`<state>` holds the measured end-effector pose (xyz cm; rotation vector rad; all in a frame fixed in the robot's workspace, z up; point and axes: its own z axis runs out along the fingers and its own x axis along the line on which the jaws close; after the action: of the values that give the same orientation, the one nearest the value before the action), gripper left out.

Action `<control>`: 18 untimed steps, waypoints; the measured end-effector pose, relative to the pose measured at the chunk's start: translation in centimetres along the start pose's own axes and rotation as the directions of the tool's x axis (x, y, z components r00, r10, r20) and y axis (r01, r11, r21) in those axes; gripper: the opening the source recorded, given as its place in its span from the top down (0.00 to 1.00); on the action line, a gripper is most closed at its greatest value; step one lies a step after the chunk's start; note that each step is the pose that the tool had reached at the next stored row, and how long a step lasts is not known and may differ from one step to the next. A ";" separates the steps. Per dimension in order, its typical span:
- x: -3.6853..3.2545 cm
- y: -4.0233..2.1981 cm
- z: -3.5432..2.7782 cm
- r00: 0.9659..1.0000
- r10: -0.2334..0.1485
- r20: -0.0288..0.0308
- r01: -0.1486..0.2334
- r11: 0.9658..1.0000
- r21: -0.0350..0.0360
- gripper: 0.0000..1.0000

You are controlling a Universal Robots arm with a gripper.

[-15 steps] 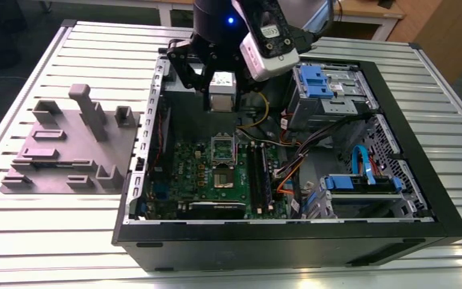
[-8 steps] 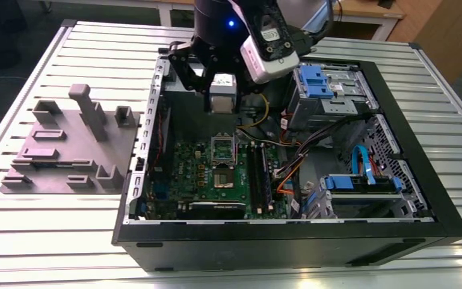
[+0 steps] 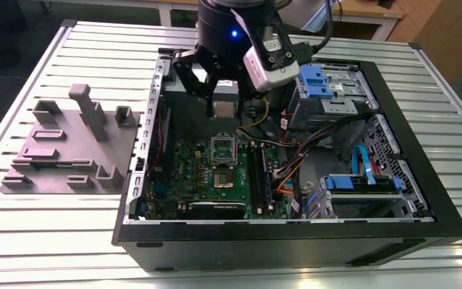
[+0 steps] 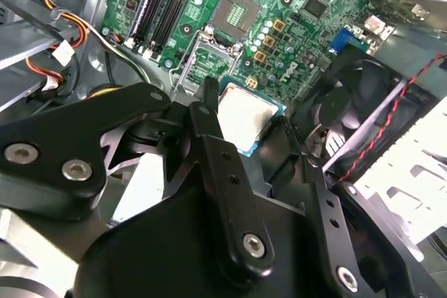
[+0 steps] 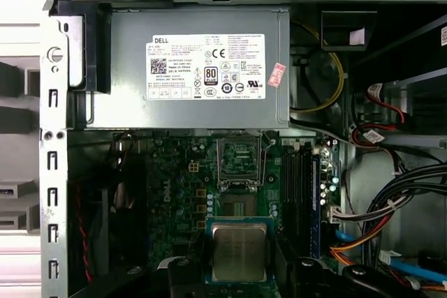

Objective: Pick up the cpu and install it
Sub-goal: 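Place the cpu into insertion slot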

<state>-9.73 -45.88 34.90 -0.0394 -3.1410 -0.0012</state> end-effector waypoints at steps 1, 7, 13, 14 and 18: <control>-0.01 0.00 0.18 1.000 0.000 0.000 0.000 1.000 0.000 0.53; -0.14 0.00 1.22 1.000 0.000 0.000 0.000 1.000 0.000 0.53; -0.25 0.00 2.26 1.000 0.000 0.000 0.000 1.000 0.000 0.53; -0.25 0.00 2.44 1.000 0.000 0.000 0.000 1.000 0.000 0.53; -0.25 0.01 2.96 1.000 0.000 0.000 0.000 1.000 0.000 0.53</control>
<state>-9.48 -45.88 31.94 -0.0394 -3.1410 -0.0012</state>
